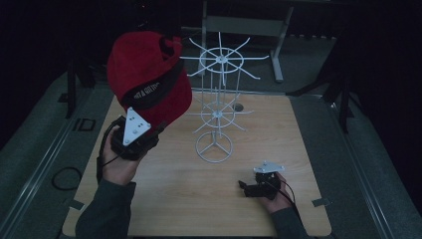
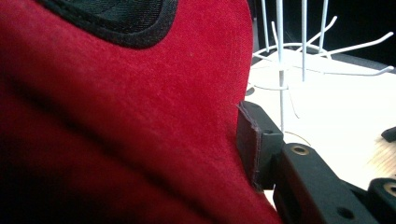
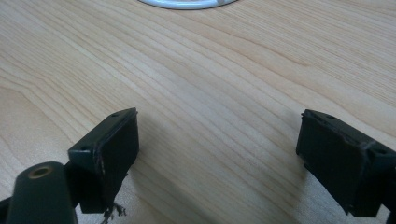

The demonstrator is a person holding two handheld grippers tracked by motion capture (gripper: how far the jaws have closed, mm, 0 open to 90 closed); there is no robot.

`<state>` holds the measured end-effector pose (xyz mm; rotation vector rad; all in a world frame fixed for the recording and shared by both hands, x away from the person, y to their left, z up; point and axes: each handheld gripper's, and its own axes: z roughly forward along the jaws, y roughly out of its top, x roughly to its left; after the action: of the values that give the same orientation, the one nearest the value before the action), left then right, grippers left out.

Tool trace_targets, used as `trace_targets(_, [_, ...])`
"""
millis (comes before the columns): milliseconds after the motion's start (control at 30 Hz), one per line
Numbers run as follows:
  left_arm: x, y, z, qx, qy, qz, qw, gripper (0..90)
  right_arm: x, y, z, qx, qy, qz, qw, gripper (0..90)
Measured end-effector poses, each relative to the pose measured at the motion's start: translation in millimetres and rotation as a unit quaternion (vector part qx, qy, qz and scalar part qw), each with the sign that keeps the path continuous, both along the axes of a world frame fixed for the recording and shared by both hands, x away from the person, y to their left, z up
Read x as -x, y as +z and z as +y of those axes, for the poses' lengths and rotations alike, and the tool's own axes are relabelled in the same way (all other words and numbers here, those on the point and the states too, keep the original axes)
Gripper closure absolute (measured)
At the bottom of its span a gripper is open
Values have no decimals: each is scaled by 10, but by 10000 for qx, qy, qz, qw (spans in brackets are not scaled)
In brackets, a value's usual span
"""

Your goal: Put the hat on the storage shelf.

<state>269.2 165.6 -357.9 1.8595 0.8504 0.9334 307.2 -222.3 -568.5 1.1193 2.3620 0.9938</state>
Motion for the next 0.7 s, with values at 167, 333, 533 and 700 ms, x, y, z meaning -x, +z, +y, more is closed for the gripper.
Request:
trace_targets(167, [13, -14, -3, -22, 10, 3, 10000, 691, 0, 0, 0, 1, 2, -2, 10000, 129])
trace_targets(333, [17, -55, -7, -66, 21, 27, 10000, 690, -1, 0, 0, 1, 0, -1, 10000, 129])
trace_targets(533, [13, -107, -24, -91, 22, 25, 10000, 690, -1, 0, 0, 2, 1, -2, 10000, 129])
trace_targets(700, [15, -161, -55, -195, 62, 22, 9998, 689, -2, 0, -1, 7, 5, -12, 10000, 129])
